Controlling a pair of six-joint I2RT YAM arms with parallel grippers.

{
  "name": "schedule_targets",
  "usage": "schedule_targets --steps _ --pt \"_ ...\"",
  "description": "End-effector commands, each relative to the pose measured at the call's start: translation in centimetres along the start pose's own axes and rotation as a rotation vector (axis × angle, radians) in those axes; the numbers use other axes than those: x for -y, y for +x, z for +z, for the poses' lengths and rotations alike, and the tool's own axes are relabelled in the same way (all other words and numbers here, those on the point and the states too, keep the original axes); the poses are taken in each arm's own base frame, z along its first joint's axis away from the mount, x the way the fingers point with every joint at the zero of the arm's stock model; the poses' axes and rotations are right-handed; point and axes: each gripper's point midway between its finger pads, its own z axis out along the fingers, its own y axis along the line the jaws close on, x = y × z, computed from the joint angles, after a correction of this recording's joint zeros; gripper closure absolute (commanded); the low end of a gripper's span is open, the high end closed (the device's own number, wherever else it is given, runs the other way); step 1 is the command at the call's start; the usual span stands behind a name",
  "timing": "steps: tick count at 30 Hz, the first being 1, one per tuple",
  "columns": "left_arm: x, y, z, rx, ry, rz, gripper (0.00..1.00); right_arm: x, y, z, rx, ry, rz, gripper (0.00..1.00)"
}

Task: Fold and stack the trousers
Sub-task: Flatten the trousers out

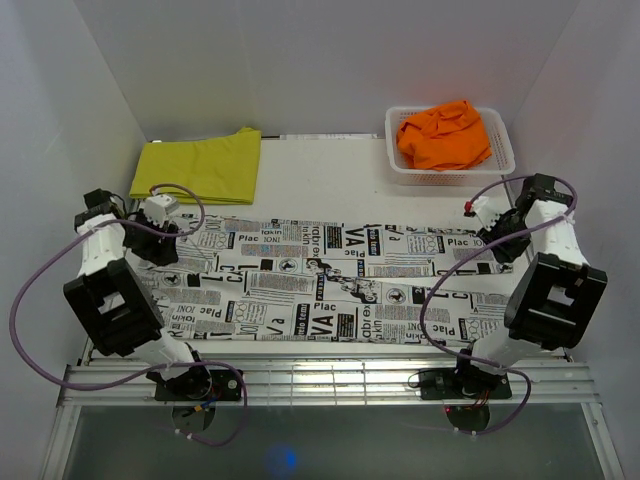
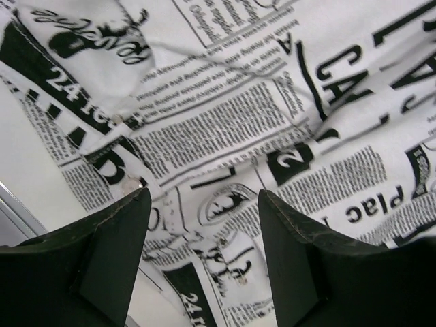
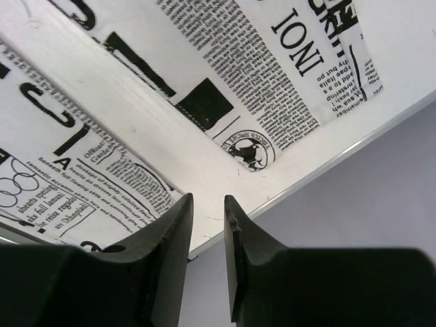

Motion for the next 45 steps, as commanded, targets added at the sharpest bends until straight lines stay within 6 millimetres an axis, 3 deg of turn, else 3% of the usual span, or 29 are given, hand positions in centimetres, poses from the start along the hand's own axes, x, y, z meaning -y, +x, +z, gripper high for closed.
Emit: schedule_targets --steps 1,3,4,8,11,14,16,18,23,24,27,28,29,30,31,32,33,34,35,37,38,40,45 --pt "3.4 1.7 -1.2 -0.038 0.063 0.039 0.26 -5.9 1.6 -0.8 -0.031 -0.181 -0.078 0.70" --pt "4.8 3.5 -0.8 -0.088 0.102 0.023 0.32 -7.4 2.9 -0.5 -0.072 -0.206 -0.114 0.72" --pt "5.3 4.2 -0.7 -0.106 0.113 0.020 0.34 -9.2 3.9 0.3 -0.095 -0.253 -0.117 0.73" --pt "6.2 7.0 0.4 -0.191 0.139 -0.019 0.43 -10.8 5.8 2.3 -0.160 -0.262 -0.145 0.75" --pt "5.7 9.2 1.2 -0.254 0.137 -0.065 0.49 -10.9 6.1 4.0 -0.181 -0.257 -0.153 0.79" --pt "3.8 11.3 1.8 -0.292 0.102 -0.128 0.55 -10.1 6.4 5.8 -0.220 -0.225 -0.151 0.82" --pt "2.7 12.4 2.6 -0.312 0.093 -0.178 0.63 -9.1 5.7 7.3 -0.216 -0.184 -0.136 0.83" --pt "1.2 12.9 2.9 -0.313 0.063 -0.211 0.64 -8.0 4.4 8.1 -0.199 -0.162 -0.131 0.84" --pt "-1.7 11.8 3.4 -0.280 0.015 -0.228 0.66 -7.1 1.5 8.9 -0.160 -0.139 -0.123 0.85" --pt "-3.3 10.7 3.3 -0.256 -0.013 -0.233 0.66 -6.5 0.6 9.0 -0.147 -0.116 -0.133 0.85" --pt "-4.5 9.6 2.7 -0.247 -0.013 -0.220 0.67 -4.5 -0.7 8.5 -0.124 -0.066 -0.138 0.86" --pt "-3.9 9.4 2.1 -0.245 0.008 -0.206 0.63 -4.6 -1.1 7.7 -0.119 -0.087 -0.137 0.85" --pt "-3.6 7.5 1.0 -0.181 0.044 -0.144 0.54 -3.8 -3.4 5.8 -0.026 -0.091 -0.142 0.82" --pt "-2.5 5.1 -1.2 -0.121 0.115 -0.115 0.35 -3.7 -4.0 3.8 0.018 -0.123 -0.145 0.66" --pt "-1.6 3.4 -2.0 -0.058 0.157 -0.108 0.16 -2.4 -5.2 1.8 0.069 -0.105 -0.156 0.51" --pt "-3.4 -0.3 -4.0 0.041 0.106 -0.057 0.02 -0.7 -6.6 0.4 0.123 -0.069 -0.159 0.38" --pt "-4.8 -3.2 -5.2 0.127 0.072 -0.034 0.02 1.1 -7.4 -0.5 0.145 -0.036 -0.166 0.30" --pt "-7.0 -6.2 -5.9 0.224 0.024 -0.053 0.02 3.2 -8.6 -1.5 0.163 0.009 -0.175 0.15" --pt "-10.3 -8.6 -6.5 0.288 -0.034 -0.057 0.02 3.9 -9.0 -0.6 0.163 -0.020 -0.154 0.09" --pt "-15.1 -11.5 -5.8 0.371 -0.094 -0.113 0.02 6.3 -10.7 -0.2 0.199 -0.009 -0.100 0.14" --pt "-17.7 -12.3 -4.7 0.389 -0.117 -0.123 0.02 6.8 -11.5 1.1 0.229 -0.040 -0.057 0.18" --pt "-18.8 -12.6 -2.7 0.396 -0.090 -0.140 0.03 7.7 -12.7 2.2 0.277 -0.039 -0.032 0.28" --pt "-18.6 -12.9 -1.3 0.423 -0.077 -0.122 0.06 8.5 -13.5 4.2 0.314 -0.056 -0.059 0.35"
